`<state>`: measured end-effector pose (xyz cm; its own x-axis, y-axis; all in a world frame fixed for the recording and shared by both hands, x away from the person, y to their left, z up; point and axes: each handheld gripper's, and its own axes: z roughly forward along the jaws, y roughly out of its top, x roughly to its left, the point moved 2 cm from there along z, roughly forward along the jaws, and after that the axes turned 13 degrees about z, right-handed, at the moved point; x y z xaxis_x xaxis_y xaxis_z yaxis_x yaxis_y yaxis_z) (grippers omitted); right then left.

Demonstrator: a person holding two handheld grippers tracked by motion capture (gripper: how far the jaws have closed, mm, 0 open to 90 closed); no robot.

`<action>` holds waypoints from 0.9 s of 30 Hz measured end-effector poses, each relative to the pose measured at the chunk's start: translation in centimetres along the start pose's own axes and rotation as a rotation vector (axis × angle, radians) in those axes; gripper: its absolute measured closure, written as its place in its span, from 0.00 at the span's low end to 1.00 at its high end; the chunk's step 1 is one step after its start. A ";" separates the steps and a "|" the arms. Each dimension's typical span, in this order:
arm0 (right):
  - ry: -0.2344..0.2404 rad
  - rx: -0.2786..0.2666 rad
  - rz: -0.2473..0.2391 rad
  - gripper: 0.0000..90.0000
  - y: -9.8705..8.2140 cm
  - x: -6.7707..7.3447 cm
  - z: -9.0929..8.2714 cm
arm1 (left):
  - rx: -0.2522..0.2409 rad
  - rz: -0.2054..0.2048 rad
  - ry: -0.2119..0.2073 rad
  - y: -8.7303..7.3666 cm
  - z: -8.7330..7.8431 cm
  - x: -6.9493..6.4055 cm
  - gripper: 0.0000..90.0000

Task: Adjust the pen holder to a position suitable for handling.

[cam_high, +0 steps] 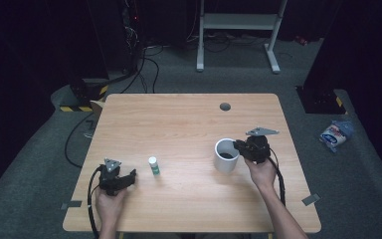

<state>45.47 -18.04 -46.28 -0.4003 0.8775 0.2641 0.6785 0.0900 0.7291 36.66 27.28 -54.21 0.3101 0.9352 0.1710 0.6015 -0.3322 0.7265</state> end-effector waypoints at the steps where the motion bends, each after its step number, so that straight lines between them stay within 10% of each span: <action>1: 0.000 0.000 0.000 0.89 0.0 0.0 0.0 | 0.000 0.000 0.000 0.0 0.0 0.0 0.30; 27: 0.081 0.039 -0.101 0.89 -2.2 5.2 -0.4 | 0.000 0.000 0.000 0.0 0.0 0.0 0.30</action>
<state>41.62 -13.87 -46.26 -0.5156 0.8220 0.2418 0.6550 0.1962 0.7297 36.67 27.28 -54.21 0.3100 0.9352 0.1709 0.6015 -0.3321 0.7266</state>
